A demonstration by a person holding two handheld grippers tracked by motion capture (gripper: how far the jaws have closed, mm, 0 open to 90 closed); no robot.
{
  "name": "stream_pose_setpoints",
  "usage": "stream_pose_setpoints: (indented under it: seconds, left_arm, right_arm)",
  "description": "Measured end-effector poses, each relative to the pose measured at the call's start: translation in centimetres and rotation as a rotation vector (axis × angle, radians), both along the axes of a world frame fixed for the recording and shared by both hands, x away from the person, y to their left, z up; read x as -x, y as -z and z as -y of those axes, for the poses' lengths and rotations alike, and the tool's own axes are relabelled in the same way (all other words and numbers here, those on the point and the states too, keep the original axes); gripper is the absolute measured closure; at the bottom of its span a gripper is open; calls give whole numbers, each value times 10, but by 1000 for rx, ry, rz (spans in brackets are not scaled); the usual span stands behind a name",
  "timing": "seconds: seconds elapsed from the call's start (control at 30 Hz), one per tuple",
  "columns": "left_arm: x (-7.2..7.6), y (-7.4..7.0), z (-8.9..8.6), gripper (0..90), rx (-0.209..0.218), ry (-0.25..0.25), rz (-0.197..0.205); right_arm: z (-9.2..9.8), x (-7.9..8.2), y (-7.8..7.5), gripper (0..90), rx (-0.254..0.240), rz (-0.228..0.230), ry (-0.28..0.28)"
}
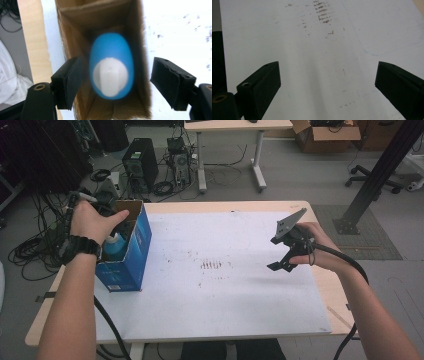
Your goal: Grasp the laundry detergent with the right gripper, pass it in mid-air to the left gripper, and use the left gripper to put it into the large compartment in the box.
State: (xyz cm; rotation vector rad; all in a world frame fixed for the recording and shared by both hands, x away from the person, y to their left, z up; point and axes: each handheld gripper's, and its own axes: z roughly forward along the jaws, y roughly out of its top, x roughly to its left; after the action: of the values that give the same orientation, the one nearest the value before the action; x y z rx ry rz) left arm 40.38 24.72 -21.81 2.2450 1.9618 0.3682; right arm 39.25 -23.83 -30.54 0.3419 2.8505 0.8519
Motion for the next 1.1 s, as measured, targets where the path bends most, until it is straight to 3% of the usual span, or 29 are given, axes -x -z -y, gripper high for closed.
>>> stream_pose_setpoints:
  seconds: [0.1, 0.27, 0.43, 0.63, 0.77, 0.9, 1.1]
  left_arm:
    - [2, -11, 8, 234, -8, 23, 13]
    - [5, -27, 30, 181, -11, 102, 45]
    - [8, -30, 62, 157, -6, 229, 57]
    - [11, -23, 100, 144, 35, 378, 52]
    - [15, -14, 122, 126, 31, 470, 42]
    - [19, -4, 141, 120, 66, 557, 28]
    - [25, 14, 165, 57, 74, 683, -1]
  right_arm:
    - [0, 0, -1, 66, -2, -1, -2]
    - [1, 0, -3, 66, -2, 1, -2]
    - [1, 2, -7, 66, -6, 8, -4]
    - [1, 5, -10, 66, -5, 11, -5]
    - [2, 6, -11, 66, -10, 15, -3]
    - [3, 7, -11, 66, -7, 14, -3]
    - [3, 8, -12, 66, -8, 13, -2]
